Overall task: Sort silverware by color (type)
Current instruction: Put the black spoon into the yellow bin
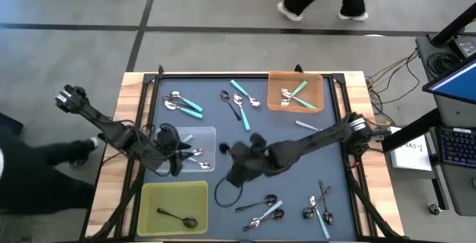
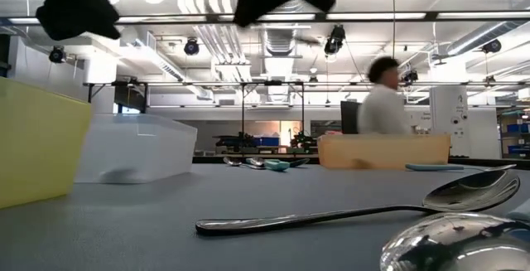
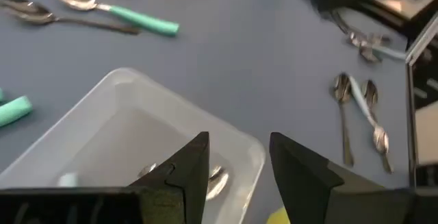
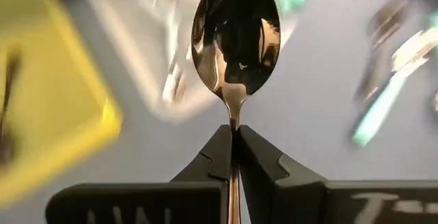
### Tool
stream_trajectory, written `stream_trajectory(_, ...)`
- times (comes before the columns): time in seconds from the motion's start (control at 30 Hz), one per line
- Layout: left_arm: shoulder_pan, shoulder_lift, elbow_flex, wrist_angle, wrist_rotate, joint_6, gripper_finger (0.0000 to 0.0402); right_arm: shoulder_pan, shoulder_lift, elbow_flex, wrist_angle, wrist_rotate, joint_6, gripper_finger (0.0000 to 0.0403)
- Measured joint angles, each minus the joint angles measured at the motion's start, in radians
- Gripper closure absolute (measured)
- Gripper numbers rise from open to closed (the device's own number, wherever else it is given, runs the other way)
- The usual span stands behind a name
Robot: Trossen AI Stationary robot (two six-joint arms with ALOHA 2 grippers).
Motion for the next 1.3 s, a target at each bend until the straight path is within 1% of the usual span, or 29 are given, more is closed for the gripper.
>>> stream_trajectory(0.1, 0.000, 0.079, 0.000, 0.126, -0.046, 0.028, 0.0265, -0.009, -0.036, 0.000, 0.095, 0.127, -0.074, 0.0394)
stream_trajectory(0.2, 0.000, 0.161, 0.000, 0.278, -0.119, 0.100, 0.0265, -0.009, -0.050, 0.000, 0.228, 0.205, -0.206, 0.0394)
stream_trajectory(0.3, 0.001, 0.240, 0.008, 0.435, -0.227, 0.189, 0.0265, -0.009, -0.053, 0.001, 0.365, 0.246, -0.345, 0.0394)
stream_trajectory(0.4, 0.001, 0.310, 0.037, 0.514, -0.341, 0.231, 0.0265, -0.010, -0.044, 0.001, 0.463, 0.250, -0.445, 0.0394)
stream_trajectory(0.5, 0.001, 0.371, 0.089, 0.517, -0.448, 0.233, 0.0265, -0.010, -0.038, 0.001, 0.529, 0.249, -0.524, 0.0394)
stream_trajectory(0.57, 0.000, 0.405, 0.129, 0.517, -0.496, 0.247, 0.0265, -0.010, -0.038, 0.001, 0.568, 0.249, -0.561, 0.0394)
stream_trajectory(0.77, 0.001, 0.505, 0.266, 0.517, -0.513, 0.393, 0.0265, -0.013, -0.038, 0.002, 0.653, 0.247, -0.643, 0.0394)
stream_trajectory(0.83, 0.001, 0.534, 0.308, 0.513, -0.548, 0.428, 0.0265, -0.013, -0.038, 0.002, 0.654, 0.247, -0.645, 0.0394)
stream_trajectory(0.97, -0.001, 0.564, 0.363, 0.460, -0.663, 0.423, 0.0265, -0.013, -0.040, 0.003, 0.657, 0.248, -0.650, 0.0394)
stream_trajectory(1.07, -0.001, 0.564, 0.380, 0.423, -0.701, 0.400, 0.0272, -0.011, -0.042, 0.004, 0.665, 0.250, -0.638, 0.0394)
stream_trajectory(1.17, -0.002, 0.564, 0.381, 0.413, -0.700, 0.393, 0.0296, -0.005, -0.042, 0.004, 0.674, 0.249, -0.638, 0.0394)
stream_trajectory(1.3, -0.002, 0.563, 0.381, 0.419, -0.701, 0.387, 0.0363, 0.000, -0.042, 0.004, 0.680, 0.244, -0.636, 0.0394)
